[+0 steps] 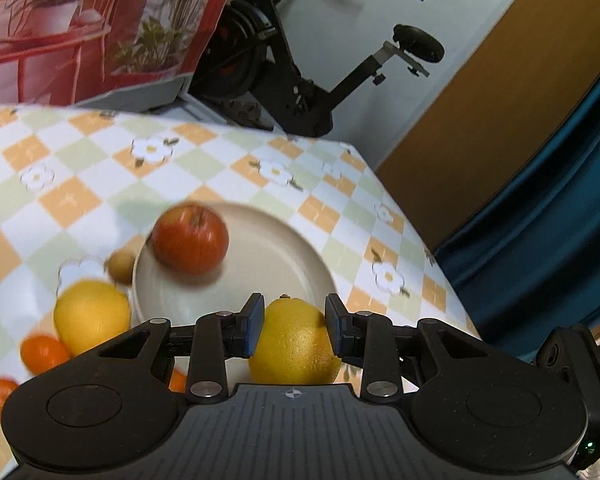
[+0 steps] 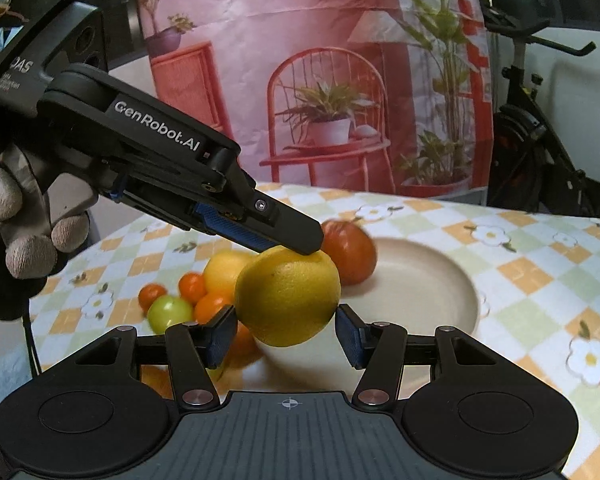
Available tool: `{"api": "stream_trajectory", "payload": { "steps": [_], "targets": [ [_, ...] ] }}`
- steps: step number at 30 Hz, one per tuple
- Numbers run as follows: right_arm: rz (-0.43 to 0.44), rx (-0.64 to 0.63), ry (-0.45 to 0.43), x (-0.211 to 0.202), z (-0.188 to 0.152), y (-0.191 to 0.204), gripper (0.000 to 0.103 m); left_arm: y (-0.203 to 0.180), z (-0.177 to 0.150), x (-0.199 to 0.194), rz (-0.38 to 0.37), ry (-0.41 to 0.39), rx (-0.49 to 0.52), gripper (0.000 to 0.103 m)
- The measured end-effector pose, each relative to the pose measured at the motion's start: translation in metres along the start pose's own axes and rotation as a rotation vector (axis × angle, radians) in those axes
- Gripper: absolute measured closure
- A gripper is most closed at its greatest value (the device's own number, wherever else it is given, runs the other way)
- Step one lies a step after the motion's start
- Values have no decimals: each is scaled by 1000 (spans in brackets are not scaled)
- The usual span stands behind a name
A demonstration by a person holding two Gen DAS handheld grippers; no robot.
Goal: Organize fruits
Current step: 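Lift the lemon with the left gripper and carry it onto the plate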
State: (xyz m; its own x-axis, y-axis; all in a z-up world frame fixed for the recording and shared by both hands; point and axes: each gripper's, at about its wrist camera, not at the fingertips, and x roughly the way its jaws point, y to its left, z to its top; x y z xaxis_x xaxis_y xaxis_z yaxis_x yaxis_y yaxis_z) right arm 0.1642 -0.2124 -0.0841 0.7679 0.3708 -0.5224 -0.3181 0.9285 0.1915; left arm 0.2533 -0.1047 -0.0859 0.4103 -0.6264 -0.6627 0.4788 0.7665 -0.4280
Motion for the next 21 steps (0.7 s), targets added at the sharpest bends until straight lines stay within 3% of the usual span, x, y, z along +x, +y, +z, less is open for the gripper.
{"api": "stream_trajectory", "payload": {
  "steps": [9, 21],
  "targets": [
    [-29, -8, 11, 27, 34, -50, 53, -8, 44, 41, 23, -1, 46, 69],
    [-45, 32, 82, 80, 35, -97, 53, 5, 73, 94, 88, 72, 71, 69]
  ]
}}
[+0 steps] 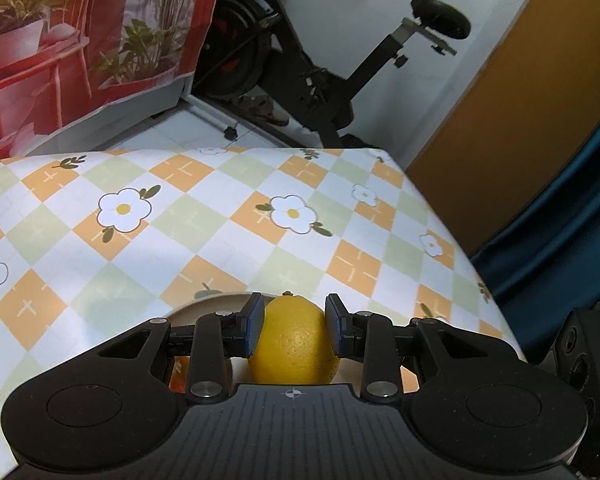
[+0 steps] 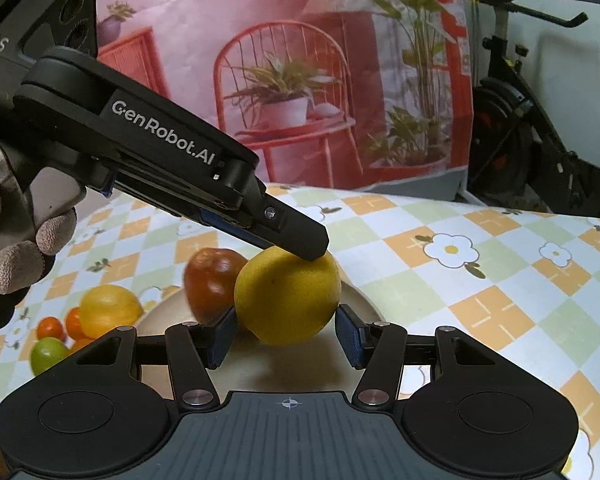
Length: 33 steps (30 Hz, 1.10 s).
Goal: Organize fruits
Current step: 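Lift the lemon with the left gripper and carry it onto the plate, then open the left gripper to drop the lemon beside the red apple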
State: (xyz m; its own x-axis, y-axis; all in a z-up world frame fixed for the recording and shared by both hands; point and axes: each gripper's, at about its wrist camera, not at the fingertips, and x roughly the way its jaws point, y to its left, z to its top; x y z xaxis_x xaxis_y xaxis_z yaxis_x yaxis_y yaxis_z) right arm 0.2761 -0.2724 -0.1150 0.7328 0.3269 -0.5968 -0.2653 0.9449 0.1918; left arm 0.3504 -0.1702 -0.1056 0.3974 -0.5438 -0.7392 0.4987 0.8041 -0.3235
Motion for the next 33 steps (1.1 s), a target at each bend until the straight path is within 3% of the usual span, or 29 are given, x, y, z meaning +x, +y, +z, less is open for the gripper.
{"api": "stream_trajectory", "payload": {
  "steps": [15, 33],
  "targets": [
    [0, -25, 64, 33, 1, -7, 53, 14, 6, 21, 41, 30, -12, 69],
    [-33, -5, 55, 18, 0, -8, 51, 7, 5, 18, 99, 1, 31, 67]
  ]
}}
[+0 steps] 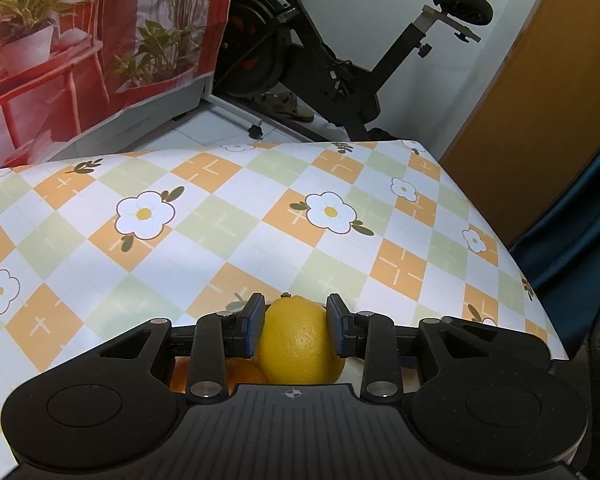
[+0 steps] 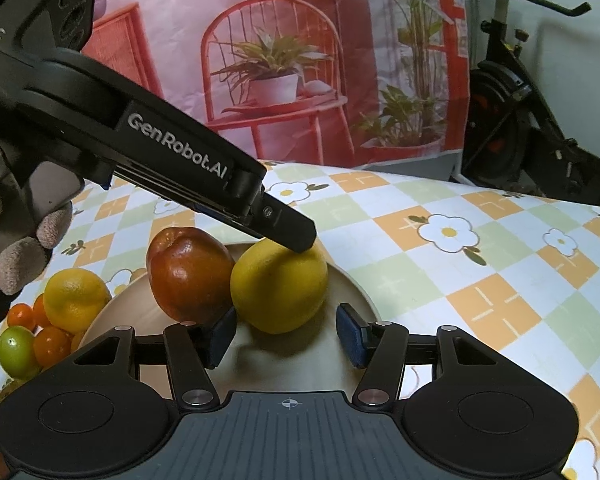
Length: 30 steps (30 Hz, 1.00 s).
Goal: Organize fruits
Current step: 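Open the left gripper to drop the lemon beside the red apple, then withdraw the left tool from the plate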
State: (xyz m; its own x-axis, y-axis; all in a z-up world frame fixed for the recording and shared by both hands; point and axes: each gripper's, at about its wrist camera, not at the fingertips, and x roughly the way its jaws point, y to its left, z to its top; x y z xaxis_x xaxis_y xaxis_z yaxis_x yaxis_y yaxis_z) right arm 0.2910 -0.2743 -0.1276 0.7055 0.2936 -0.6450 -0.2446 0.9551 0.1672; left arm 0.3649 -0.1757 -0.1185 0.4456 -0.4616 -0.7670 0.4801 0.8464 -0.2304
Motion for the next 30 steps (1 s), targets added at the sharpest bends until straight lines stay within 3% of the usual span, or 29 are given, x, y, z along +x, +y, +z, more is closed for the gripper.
{"api": "stream_trajectory", "payload": {
  "steps": [7, 16, 30],
  "targets": [
    [-25, 19, -34, -25, -2, 7, 51, 2, -3, -25, 10, -48, -13, 67],
    [-12, 60, -101, -56, -12, 37, 52, 19, -25, -93, 40, -149, -11, 67],
    [47, 18, -48, -56, -28, 112, 52, 69, -91, -182, 173, -222, 32, 67]
  ]
}}
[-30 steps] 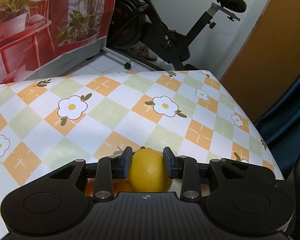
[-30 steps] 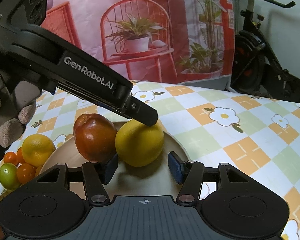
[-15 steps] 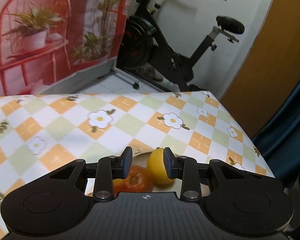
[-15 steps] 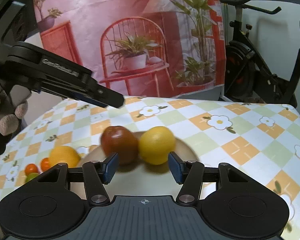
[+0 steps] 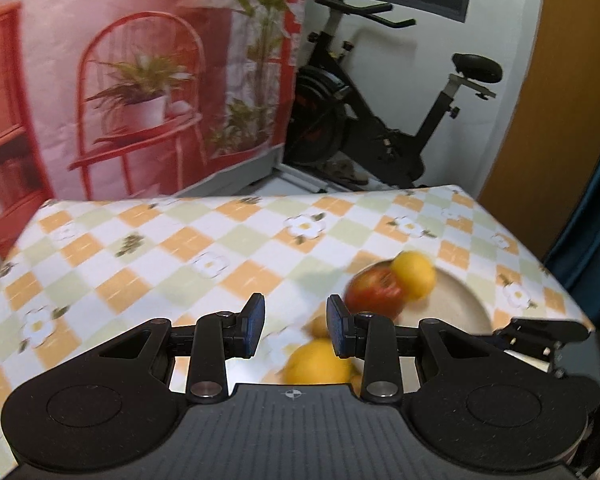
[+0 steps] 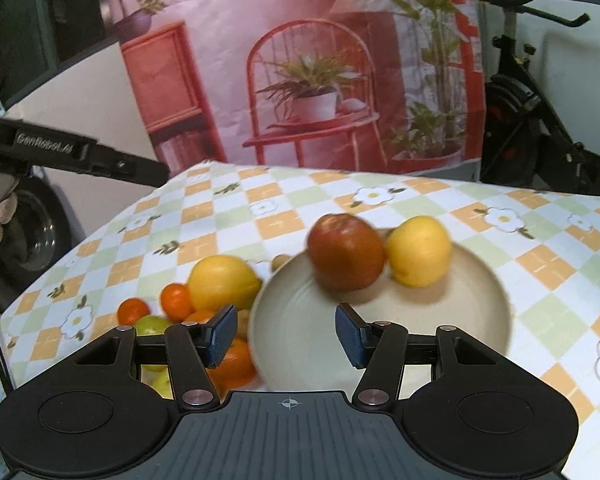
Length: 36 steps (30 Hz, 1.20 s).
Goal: Organize fruits
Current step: 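Withdraw the left tool from the plate, then move the right tool to the green apple and close the right gripper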
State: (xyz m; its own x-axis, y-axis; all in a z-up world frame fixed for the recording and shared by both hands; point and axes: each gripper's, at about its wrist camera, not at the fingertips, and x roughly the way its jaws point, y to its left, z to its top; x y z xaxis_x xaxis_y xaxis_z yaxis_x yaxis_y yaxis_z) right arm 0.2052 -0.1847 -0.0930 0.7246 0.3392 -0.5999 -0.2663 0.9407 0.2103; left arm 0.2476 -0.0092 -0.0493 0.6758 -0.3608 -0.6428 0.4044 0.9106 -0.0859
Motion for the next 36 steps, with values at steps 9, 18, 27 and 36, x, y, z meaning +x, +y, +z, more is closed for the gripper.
{"api": "stream_trajectory", "payload": {
  "steps": [9, 18, 27, 36],
  "targets": [
    [12, -34, 90, 11, -1, 37, 52, 40, -39, -29, 71, -19, -26, 67],
    [-11, 52, 191, 20, -6, 52, 52, 44, -72, -41, 101, -64, -38, 59],
    [-18, 212, 282, 32, -7, 48, 51, 38, -86, -48, 98, -107, -53, 59],
    [-16, 262, 328, 41, -12, 51, 52, 40, -94, -45, 86, -104, -73, 59]
  ]
}}
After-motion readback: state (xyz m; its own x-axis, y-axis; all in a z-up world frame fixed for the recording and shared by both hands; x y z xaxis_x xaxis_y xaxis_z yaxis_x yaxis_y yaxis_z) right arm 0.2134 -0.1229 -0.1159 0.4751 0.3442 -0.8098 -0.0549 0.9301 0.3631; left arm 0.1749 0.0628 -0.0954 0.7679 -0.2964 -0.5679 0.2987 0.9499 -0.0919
